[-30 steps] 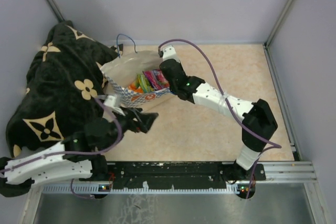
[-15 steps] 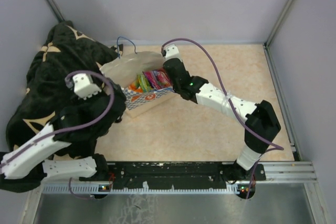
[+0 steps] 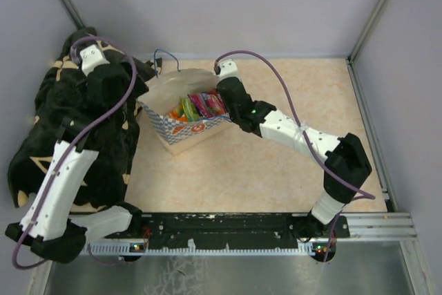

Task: Take the snacks out of the paper bag
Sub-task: Adjust the paper bag at the center of the board.

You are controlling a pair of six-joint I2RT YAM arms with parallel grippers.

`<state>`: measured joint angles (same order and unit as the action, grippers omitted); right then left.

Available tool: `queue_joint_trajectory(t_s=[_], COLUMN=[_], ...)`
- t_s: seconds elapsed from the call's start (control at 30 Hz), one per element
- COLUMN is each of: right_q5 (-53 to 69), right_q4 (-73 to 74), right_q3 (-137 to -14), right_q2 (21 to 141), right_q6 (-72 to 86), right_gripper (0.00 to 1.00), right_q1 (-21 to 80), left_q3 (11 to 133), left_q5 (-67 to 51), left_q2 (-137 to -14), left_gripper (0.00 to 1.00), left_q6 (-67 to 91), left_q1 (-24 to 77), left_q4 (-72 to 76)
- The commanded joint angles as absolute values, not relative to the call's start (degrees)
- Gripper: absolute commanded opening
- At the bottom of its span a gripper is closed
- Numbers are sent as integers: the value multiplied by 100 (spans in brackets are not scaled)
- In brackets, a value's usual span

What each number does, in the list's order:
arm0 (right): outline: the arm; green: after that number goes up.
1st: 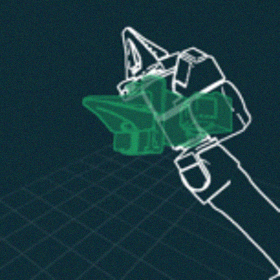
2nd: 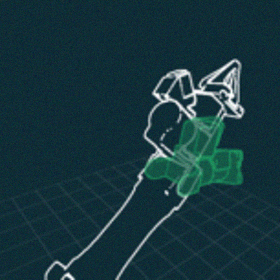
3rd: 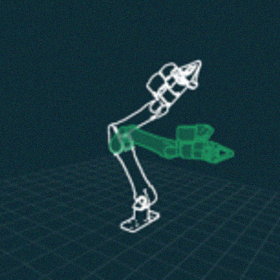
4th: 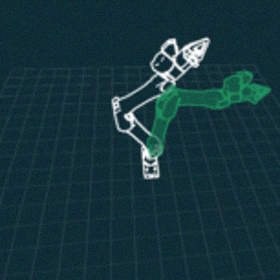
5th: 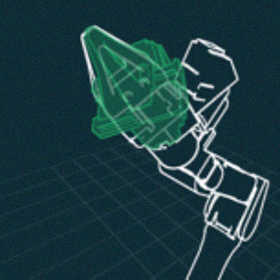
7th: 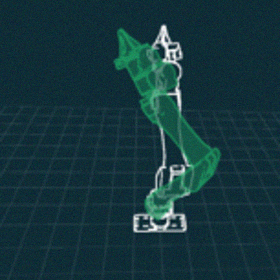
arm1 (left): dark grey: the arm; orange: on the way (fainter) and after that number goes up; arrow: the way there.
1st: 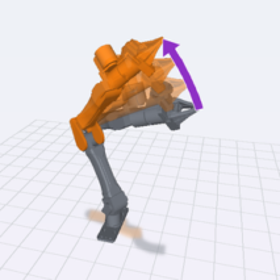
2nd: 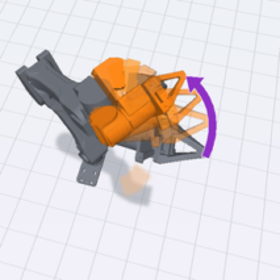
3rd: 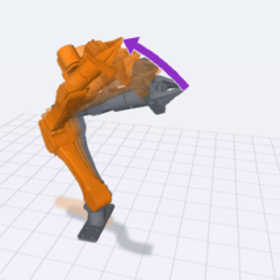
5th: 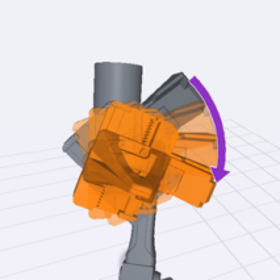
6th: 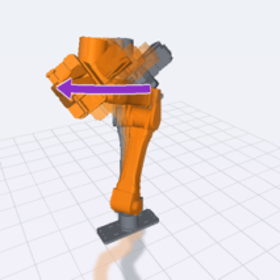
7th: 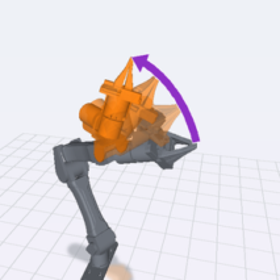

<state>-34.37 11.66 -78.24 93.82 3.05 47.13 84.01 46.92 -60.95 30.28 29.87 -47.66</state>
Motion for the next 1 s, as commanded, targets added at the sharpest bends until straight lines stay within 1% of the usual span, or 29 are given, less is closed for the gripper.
queue_joint_trajectory(t_s=[0.0, 0.1, 0.17, 0.23, 0.37, 0.57, 0.67, 0.77, 0.97], right_q5=[-3381, -3334, -3298, -3269, -3185, -3147, -3119, -3075, -3039], right_q4=[1070, 1078, 1085, 1098, 1077, 1080, 1071, 1067, 1100], right_q3=[-7771, -7673, -7603, -7539, -7433, -7447, -7477, -7516, -7515], right_q2=[9025, 8926, 8860, 8804, 8769, 8896, 8940, 8972, 9025], right_q6=[403, 442, 448, 471, 494, 503, 505, 520, 570], right_gripper=[0, 0, 0, 0, 0, 0, 0, 0, 0], right_q1=[4658, 4592, 4531, 4460, 4358, 4346, 4344, 4343, 4342], left_q3=[8842, 8671, 8637, 8602, 8538, 8155, 7986, 7767, 7578], left_q5=[2395, 1281, 952, 942, 1290, 1297, 1334, 1375, 1253], left_q2=[-6914, -6924, -7020, -7149, -7414, -7311, -7267, -7275, -7198], left_gripper=[99, 99, 99, 99, 96, 96, 93, 85, 60], left_q6=[2597, 2679, 2715, 2729, 2788, 2835, 2805, 2665, 2606], left_q1=[2194, 1633, 1439, 1424, 1424, 1424, 1424, 1424, 1424], left_q4=[-4635, -4324, -4387, -4626, -5207, -5221, -5212, -5130, -4767])
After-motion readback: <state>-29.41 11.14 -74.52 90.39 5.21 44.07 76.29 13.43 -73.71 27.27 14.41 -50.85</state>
